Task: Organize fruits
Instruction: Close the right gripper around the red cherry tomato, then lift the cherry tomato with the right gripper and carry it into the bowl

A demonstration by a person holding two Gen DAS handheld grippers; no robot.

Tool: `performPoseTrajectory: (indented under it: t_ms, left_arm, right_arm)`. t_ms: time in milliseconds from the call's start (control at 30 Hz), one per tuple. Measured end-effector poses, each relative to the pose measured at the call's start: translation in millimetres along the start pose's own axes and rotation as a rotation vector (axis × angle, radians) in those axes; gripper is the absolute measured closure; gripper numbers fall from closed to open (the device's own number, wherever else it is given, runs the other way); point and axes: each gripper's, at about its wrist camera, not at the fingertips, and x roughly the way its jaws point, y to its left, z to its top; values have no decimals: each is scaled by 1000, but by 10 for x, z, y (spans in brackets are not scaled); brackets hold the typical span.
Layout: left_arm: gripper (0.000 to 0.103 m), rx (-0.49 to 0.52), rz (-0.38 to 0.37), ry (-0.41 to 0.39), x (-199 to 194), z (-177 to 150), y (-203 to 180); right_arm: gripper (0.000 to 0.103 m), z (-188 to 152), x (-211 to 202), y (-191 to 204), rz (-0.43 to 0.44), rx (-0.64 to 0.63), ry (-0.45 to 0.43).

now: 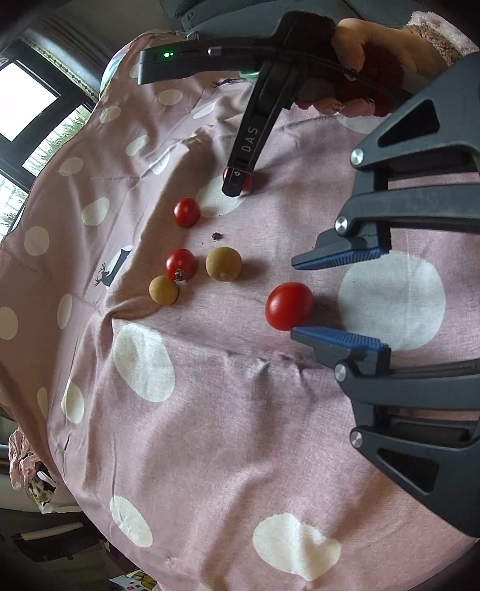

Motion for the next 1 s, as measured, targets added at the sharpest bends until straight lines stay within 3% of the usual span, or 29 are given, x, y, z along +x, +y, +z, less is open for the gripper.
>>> performPoseTrajectory:
  t_ms: [233,367,567,1000]
  left_arm:
    - [73,-13,1,-12,30,52,10]
    - [73,-14,-8,-11,70,62,-8]
    - [77,59,53,-36,115,55,-86]
    - [77,66,1,-73,-58,-3,-190]
  right_arm:
    - [72,-1,-106,10,71,15,-23]
    - [72,3,-203,114,169,0,-32]
    - [72,-32,-287,173,199,-15,-37]
    - [72,-183,-663,86,211,-19,-102]
